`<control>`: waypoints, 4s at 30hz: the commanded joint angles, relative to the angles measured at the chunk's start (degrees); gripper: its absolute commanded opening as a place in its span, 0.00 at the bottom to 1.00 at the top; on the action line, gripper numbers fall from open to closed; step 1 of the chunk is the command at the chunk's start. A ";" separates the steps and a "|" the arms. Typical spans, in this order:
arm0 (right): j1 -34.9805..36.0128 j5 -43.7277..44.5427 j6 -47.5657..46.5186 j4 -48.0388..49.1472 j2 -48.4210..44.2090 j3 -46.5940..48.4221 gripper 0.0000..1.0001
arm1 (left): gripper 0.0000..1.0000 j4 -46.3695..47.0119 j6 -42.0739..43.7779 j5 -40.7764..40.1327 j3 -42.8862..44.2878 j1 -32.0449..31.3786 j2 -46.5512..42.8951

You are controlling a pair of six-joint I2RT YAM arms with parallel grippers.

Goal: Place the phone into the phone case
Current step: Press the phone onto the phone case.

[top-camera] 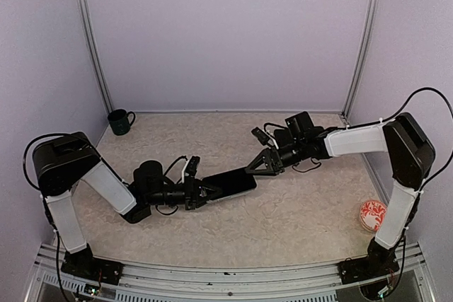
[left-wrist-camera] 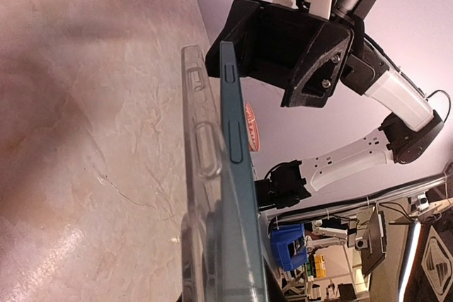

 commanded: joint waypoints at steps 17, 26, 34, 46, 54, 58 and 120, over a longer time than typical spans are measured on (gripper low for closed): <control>-2.18 -15.60 11.81 19.43 -16.20 -13.63 0.51 | 0.08 1.57 9.70 7.20 1.77 -2.04 -11.66; -1.61 -21.76 34.51 51.10 -15.58 -22.23 0.50 | 0.08 6.14 9.71 8.65 2.14 -3.36 -12.08; -0.38 -21.91 44.96 65.90 -13.54 -24.86 0.49 | 0.08 7.35 10.09 9.21 3.13 -4.46 -12.13; -3.22 -7.39 10.68 15.00 -21.73 -16.08 0.49 | 0.07 3.45 12.35 6.30 1.49 -4.55 -17.00; -3.25 -14.01 20.93 29.18 -20.78 -20.29 0.49 | 0.07 3.62 12.37 6.30 1.40 -4.62 -17.96; -2.68 -16.87 28.45 41.33 -21.22 -22.72 0.49 | 0.06 3.57 11.85 6.24 1.78 -4.65 -17.19; 3.79 -4.31 3.58 5.92 -23.16 -11.96 0.00 | 0.36 -0.51 10.45 1.39 0.84 -3.42 -13.03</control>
